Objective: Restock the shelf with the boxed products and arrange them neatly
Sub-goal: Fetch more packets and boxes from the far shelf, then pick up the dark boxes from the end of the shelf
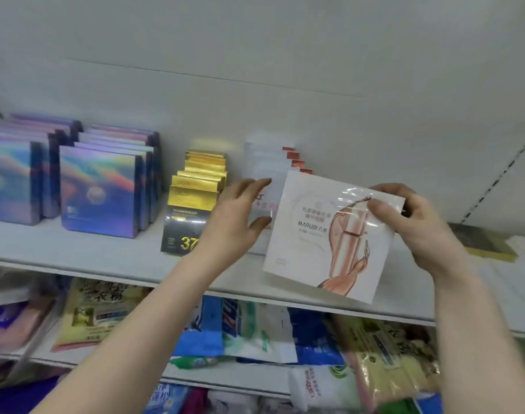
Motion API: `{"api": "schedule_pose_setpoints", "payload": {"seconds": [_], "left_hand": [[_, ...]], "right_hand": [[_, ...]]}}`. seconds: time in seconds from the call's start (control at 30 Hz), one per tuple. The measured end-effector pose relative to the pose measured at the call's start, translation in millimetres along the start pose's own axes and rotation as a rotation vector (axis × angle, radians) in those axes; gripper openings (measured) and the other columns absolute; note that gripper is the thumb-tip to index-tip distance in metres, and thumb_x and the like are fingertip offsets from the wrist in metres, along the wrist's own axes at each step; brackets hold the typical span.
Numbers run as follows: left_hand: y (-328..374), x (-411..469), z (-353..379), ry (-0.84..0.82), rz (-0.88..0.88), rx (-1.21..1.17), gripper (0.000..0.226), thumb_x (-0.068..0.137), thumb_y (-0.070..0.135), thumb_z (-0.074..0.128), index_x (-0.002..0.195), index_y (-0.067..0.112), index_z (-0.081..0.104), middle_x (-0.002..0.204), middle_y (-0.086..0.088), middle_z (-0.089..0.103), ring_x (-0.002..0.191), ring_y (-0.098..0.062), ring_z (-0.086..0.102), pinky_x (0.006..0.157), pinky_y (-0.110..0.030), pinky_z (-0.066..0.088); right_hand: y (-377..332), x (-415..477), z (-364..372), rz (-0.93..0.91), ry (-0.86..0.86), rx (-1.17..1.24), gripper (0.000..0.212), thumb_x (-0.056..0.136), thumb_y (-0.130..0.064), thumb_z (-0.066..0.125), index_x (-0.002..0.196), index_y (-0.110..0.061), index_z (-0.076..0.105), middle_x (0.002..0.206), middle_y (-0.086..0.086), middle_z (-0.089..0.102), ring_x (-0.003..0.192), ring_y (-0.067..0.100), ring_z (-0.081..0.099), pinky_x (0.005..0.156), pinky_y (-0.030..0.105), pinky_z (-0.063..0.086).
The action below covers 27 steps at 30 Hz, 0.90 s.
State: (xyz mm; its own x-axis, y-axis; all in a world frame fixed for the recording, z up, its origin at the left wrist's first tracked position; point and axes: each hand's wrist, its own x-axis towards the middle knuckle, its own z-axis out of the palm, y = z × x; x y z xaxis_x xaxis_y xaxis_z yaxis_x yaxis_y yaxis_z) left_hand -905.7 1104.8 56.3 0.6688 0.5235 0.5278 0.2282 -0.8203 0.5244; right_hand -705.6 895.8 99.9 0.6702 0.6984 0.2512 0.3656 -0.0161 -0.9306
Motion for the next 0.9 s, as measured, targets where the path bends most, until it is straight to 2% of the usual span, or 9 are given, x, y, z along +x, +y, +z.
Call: {"api": "schedule_pose_setpoints", "payload": {"seconds": [0.1, 0.17, 0.23, 0.37, 0.47, 0.53, 0.6, 0.73, 0.9], "left_hand": [[19, 33, 42, -0.113, 0.071, 0.282, 0.081, 0.084, 0.029, 0.071, 0.150, 0.025, 0.024, 0.155, -0.003, 0.023, 0.144, -0.024, 0.018, 0.114, -0.034, 0.024], [21, 45, 65, -0.175, 0.098, 0.445, 0.089, 0.082, 0.032, 0.073, 0.152, 0.024, 0.018, 0.159, -0.006, 0.015, 0.148, -0.032, 0.004, 0.119, -0.044, 0.015], [20, 47, 80, -0.165, 0.102, 0.538, 0.097, 0.075, 0.031, 0.077, 0.151, 0.024, 0.018, 0.159, -0.009, 0.013, 0.147, -0.038, 0.000, 0.117, -0.051, 0.013], [22, 44, 91, -0.103, 0.088, 0.550, 0.105, 0.068, 0.024, 0.083, 0.152, 0.023, 0.020, 0.158, -0.012, 0.018, 0.146, -0.042, 0.004, 0.114, -0.055, 0.017], [22, 45, 90, -0.100, 0.079, 0.543, 0.106, 0.068, 0.026, 0.084, 0.152, 0.023, 0.020, 0.158, -0.011, 0.019, 0.147, -0.039, 0.004, 0.116, -0.054, 0.018], [22, 45, 89, -0.114, 0.068, 0.546, 0.107, 0.069, 0.028, 0.083, 0.153, 0.025, 0.018, 0.159, -0.010, 0.016, 0.148, -0.037, 0.002, 0.117, -0.054, 0.017], [22, 45, 90, -0.118, 0.063, 0.537, 0.107, 0.071, 0.027, 0.081, 0.153, 0.028, 0.013, 0.161, -0.007, 0.012, 0.148, -0.034, -0.004, 0.119, -0.052, 0.012], [24, 43, 89, -0.120, 0.058, 0.526, 0.107, 0.076, 0.029, 0.078, 0.154, 0.032, 0.005, 0.162, -0.002, 0.004, 0.148, -0.027, -0.013, 0.119, -0.044, 0.002], [26, 43, 85, -0.153, 0.045, 0.542, 0.105, 0.076, 0.032, 0.078, 0.154, 0.033, 0.006, 0.162, -0.002, 0.006, 0.149, -0.027, -0.010, 0.119, -0.045, 0.006]], "right_hand": [[8, 19, -50, -0.058, 0.114, -0.001, 0.016, 0.090, -0.011, 0.066, 0.098, -0.025, 0.066, 0.080, -0.012, 0.072, 0.074, 0.006, 0.066, 0.065, 0.017, 0.053], [19, 34, -74, -0.086, 0.161, -0.011, 0.016, 0.090, -0.011, 0.067, 0.098, -0.025, 0.066, 0.083, -0.010, 0.072, 0.076, 0.007, 0.066, 0.066, 0.019, 0.054], [33, 53, -88, -0.080, 0.153, -0.061, 0.017, 0.090, -0.014, 0.069, 0.103, -0.024, 0.066, 0.091, -0.006, 0.070, 0.078, 0.008, 0.065, 0.067, 0.020, 0.054], [69, 95, -92, -0.106, 0.052, -0.217, 0.022, 0.089, -0.020, 0.071, 0.110, -0.025, 0.065, 0.106, -0.003, 0.068, 0.088, 0.014, 0.065, 0.074, 0.026, 0.051], [92, 127, -92, -0.222, 0.026, -0.422, 0.028, 0.089, -0.018, 0.069, 0.117, -0.026, 0.066, 0.115, 0.004, 0.059, 0.103, 0.015, 0.056, 0.089, 0.029, 0.045], [102, 145, -92, -0.304, 0.019, -0.573, 0.032, 0.090, -0.016, 0.067, 0.121, -0.024, 0.067, 0.119, 0.008, 0.052, 0.113, 0.019, 0.049, 0.097, 0.025, 0.035], [112, 160, -92, -0.407, 0.066, -0.713, 0.034, 0.090, -0.010, 0.066, 0.122, -0.020, 0.068, 0.121, 0.012, 0.049, 0.117, 0.028, 0.043, 0.099, 0.022, 0.027], [126, 166, -81, -0.511, 0.100, -0.860, 0.041, 0.091, -0.002, 0.059, 0.128, -0.017, 0.063, 0.124, 0.013, 0.052, 0.119, 0.029, 0.037, 0.103, 0.041, 0.036], [132, 155, -74, -0.505, 0.162, -0.996, 0.052, 0.090, -0.002, 0.057, 0.139, -0.014, 0.050, 0.131, 0.015, 0.051, 0.125, 0.033, 0.037, 0.102, 0.046, 0.033]]}}
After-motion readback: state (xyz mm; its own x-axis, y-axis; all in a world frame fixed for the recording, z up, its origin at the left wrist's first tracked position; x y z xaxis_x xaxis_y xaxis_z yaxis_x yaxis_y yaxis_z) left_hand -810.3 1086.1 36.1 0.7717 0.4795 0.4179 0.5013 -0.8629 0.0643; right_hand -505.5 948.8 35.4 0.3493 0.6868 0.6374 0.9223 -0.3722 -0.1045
